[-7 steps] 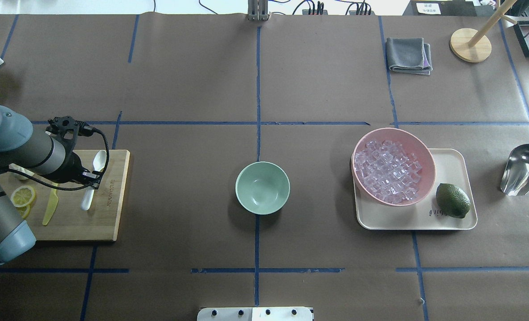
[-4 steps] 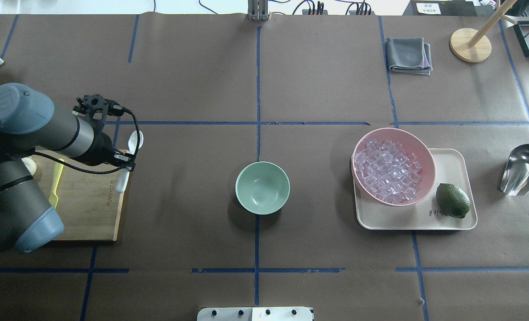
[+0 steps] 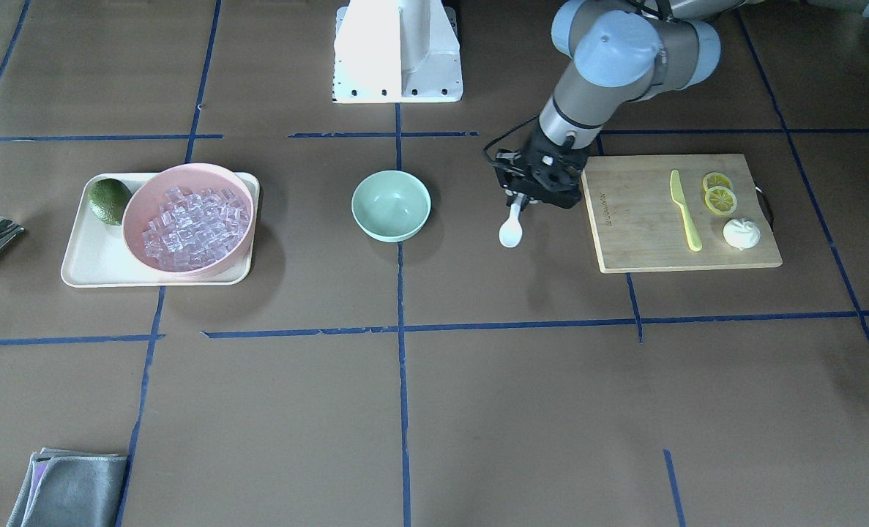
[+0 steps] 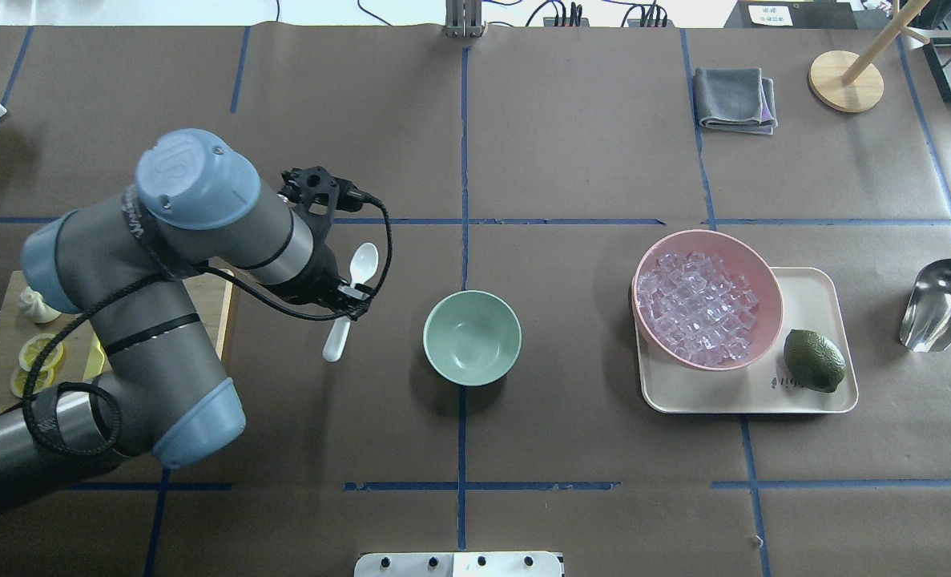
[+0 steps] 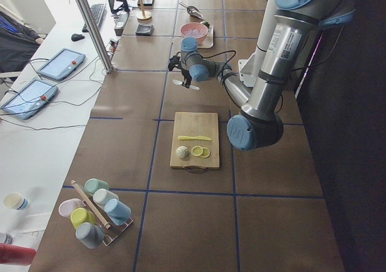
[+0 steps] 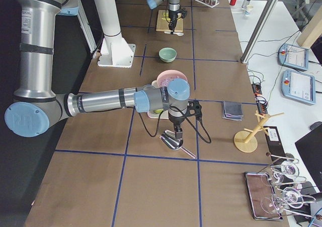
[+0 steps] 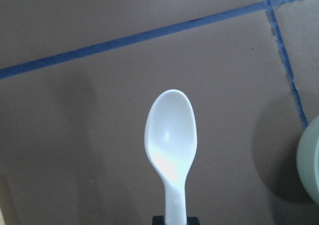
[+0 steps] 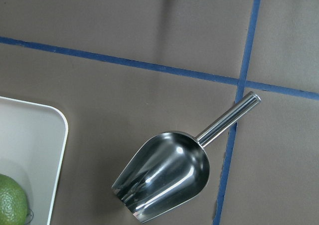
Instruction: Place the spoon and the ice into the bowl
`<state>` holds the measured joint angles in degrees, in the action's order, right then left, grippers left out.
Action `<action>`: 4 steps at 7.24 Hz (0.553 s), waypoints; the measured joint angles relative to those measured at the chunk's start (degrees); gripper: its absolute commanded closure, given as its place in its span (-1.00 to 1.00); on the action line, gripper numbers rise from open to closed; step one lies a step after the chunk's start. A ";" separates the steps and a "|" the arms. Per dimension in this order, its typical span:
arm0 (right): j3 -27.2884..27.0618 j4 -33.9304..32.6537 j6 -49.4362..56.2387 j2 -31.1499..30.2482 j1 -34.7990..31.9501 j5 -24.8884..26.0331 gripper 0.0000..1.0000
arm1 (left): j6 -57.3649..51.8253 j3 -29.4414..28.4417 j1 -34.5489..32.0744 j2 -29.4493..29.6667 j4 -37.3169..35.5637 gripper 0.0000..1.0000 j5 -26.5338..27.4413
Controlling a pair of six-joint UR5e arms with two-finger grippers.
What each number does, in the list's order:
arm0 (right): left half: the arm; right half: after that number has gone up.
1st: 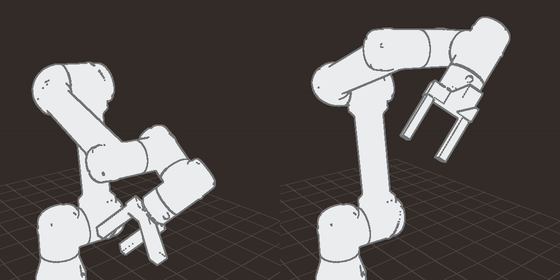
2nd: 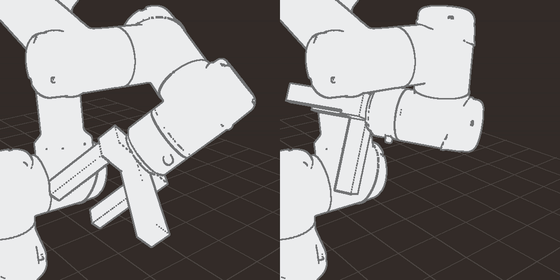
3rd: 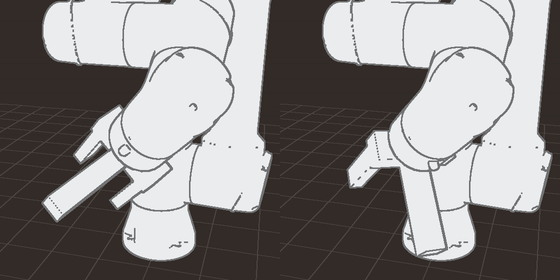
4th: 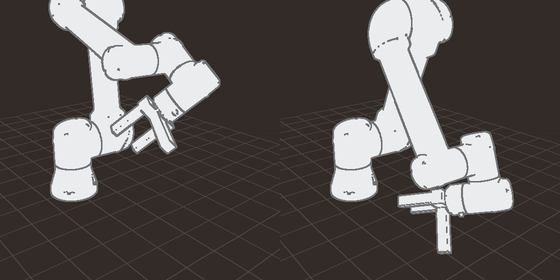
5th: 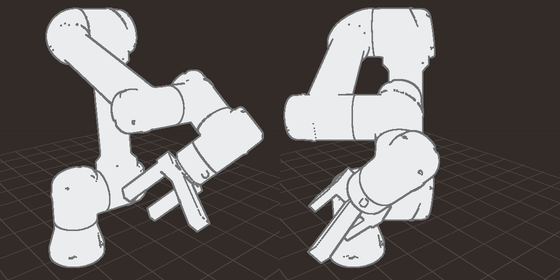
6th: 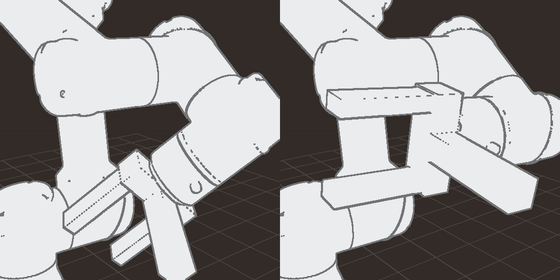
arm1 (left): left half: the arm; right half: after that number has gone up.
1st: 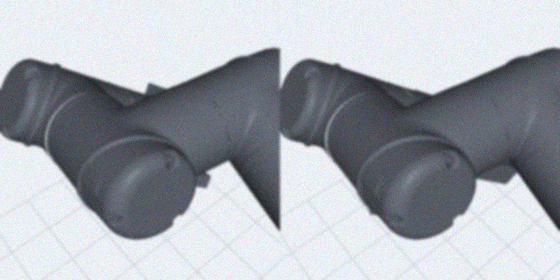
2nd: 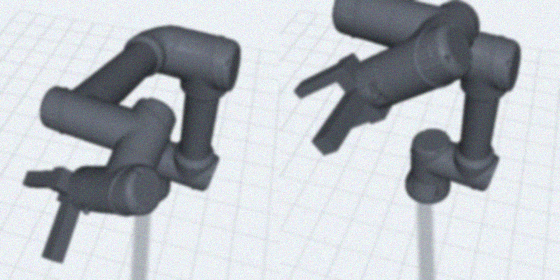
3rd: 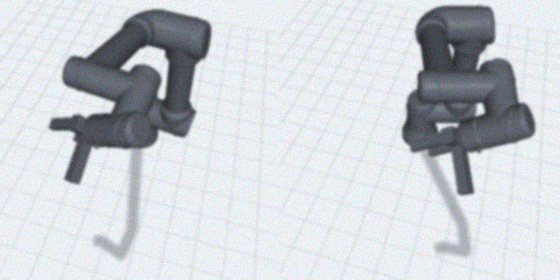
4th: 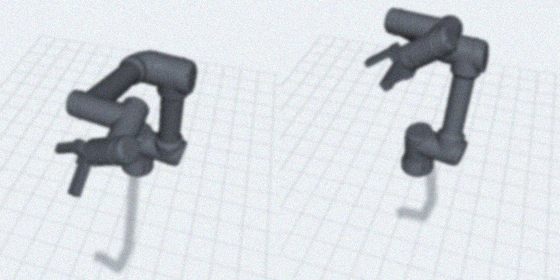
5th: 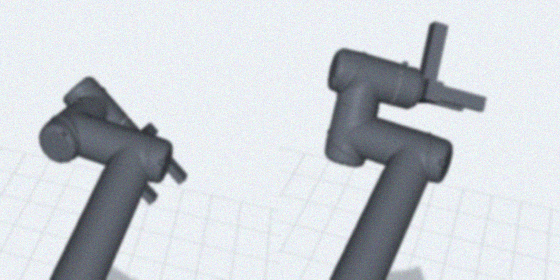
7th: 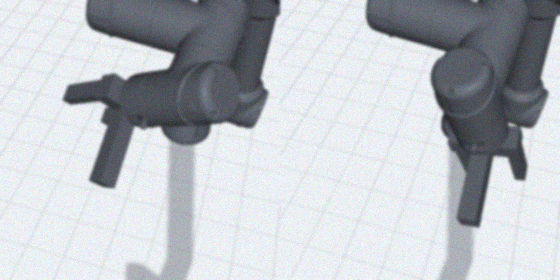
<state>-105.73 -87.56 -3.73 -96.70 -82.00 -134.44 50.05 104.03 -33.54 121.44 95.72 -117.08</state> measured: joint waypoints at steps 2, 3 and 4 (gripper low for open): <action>0.12 -0.04 -0.01 -0.04 0.00 -0.01 -1.00 | 1.72 -3.67 4.67 5.93 -1.75 1.00 4.09; 0.39 -0.01 0.01 -0.01 0.00 0.03 -1.00 | 2.32 -7.43 5.71 9.55 -1.92 0.92 5.09; 0.60 0.01 0.03 0.04 0.00 0.05 -1.00 | 2.70 -10.47 6.24 12.09 -1.90 0.89 5.41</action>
<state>-105.13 -87.55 -3.70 -96.67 -82.00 -134.40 52.76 93.57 -27.30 133.52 93.82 -111.67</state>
